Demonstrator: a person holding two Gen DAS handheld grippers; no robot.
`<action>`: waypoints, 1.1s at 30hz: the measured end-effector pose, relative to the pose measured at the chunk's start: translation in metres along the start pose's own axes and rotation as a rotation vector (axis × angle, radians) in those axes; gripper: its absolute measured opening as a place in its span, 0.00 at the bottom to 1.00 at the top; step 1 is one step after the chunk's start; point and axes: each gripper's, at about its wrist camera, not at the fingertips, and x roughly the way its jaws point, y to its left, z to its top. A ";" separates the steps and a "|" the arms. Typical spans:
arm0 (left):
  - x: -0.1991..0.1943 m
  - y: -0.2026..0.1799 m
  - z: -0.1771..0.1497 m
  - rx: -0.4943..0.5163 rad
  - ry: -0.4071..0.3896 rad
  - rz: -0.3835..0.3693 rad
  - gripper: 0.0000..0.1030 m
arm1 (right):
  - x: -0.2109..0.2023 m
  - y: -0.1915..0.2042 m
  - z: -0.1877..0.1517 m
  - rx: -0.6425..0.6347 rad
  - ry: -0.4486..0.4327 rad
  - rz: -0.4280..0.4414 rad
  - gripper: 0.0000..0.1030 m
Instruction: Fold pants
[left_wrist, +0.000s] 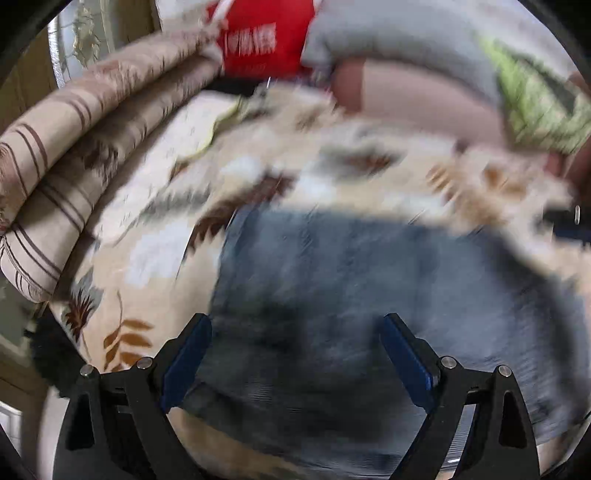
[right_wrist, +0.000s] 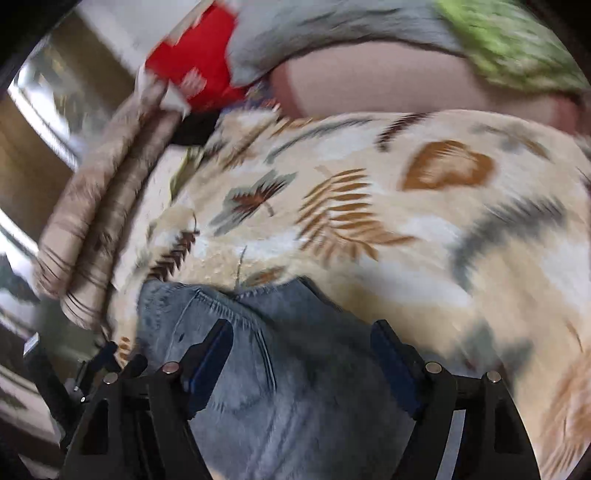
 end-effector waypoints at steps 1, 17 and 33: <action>0.012 0.005 -0.005 -0.002 0.029 0.016 0.90 | 0.020 0.007 0.010 -0.030 0.037 -0.016 0.72; 0.023 0.014 -0.021 0.000 0.001 -0.077 0.92 | 0.106 -0.001 0.022 -0.068 0.124 -0.336 0.04; -0.049 0.156 -0.014 -0.461 -0.135 -0.101 0.92 | 0.016 0.179 -0.119 -0.454 0.035 0.075 0.68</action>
